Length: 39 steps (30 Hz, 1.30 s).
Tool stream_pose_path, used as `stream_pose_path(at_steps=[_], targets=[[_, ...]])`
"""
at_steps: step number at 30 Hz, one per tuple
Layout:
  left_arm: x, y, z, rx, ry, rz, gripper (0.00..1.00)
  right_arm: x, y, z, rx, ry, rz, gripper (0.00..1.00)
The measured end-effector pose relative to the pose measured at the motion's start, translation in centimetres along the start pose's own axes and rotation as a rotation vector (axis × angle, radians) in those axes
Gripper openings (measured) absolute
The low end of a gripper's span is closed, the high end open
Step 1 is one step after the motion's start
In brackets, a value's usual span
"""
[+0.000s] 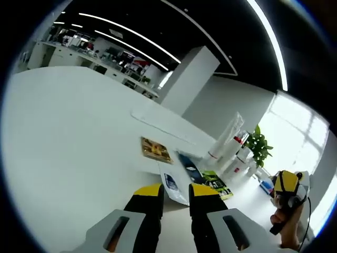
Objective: Arrange the skincare products in the storage area until every visible bottle or jar stands upright without overlapping.
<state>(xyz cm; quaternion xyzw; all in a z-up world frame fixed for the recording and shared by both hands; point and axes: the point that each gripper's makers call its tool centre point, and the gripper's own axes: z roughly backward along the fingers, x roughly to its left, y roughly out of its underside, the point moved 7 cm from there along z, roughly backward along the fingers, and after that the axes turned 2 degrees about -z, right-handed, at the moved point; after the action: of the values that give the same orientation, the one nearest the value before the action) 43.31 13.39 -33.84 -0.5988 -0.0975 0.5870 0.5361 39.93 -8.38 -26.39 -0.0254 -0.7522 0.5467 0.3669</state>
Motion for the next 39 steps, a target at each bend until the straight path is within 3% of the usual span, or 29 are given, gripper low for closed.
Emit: stream_pose_path(at_steps=[5, 9, 11, 15, 22, 25, 30, 33, 36, 39], targets=[[-0.3, 0.6, -0.2, 0.043, 0.01, -0.001, 0.29, -0.1, -0.1, 0.1, -0.007, 0.001, -0.022, 0.0], [0.2, 0.3, -0.4, 0.042, -0.093, -0.22, 0.37, 0.0, -0.2, 0.2, -0.01, -0.012, -0.048, 0.0], [-0.2, 0.5, -0.4, 0.04, -0.09, -0.221, 0.44, 0.0, -0.3, 0.3, -0.013, -0.013, -0.057, 0.0], [-0.6, 0.4, -0.6, 0.04, -0.071, -0.214, 0.47, -0.1, -0.4, 0.4, -0.02, -0.01, -0.062, 0.0], [-0.9, -0.9, 0.1, -0.051, -0.091, -0.294, 0.48, -0.2, -0.4, 0.4, -0.019, -0.007, -0.065, 0.0], [-1.5, -1.6, 0.4, -0.127, -0.068, -0.336, 0.48, -0.4, -0.2, 0.3, -0.005, -0.001, -0.058, 0.0], [-2.6, -2.1, 1.1, -0.231, -0.053, -0.41, 0.5, -0.9, 0.7, 0.0, 0.039, 0.03, -0.004, 0.0], [-3.0, -2.4, 1.4, -0.265, -0.04, -0.417, 0.55, -1.0, 0.8, -0.1, 0.014, 0.043, 0.059, 0.0], [-3.2, -2.5, 1.4, -0.282, -0.02, -0.416, 0.57, -0.8, 1.0, -0.2, 0.008, 0.055, 0.116, 0.07], [-3.1, -2.5, 1.3, -0.282, -0.029, -0.419, 0.59, -1.1, 0.6, -0.3, -0.035, 0.088, 0.199, 0.23]])
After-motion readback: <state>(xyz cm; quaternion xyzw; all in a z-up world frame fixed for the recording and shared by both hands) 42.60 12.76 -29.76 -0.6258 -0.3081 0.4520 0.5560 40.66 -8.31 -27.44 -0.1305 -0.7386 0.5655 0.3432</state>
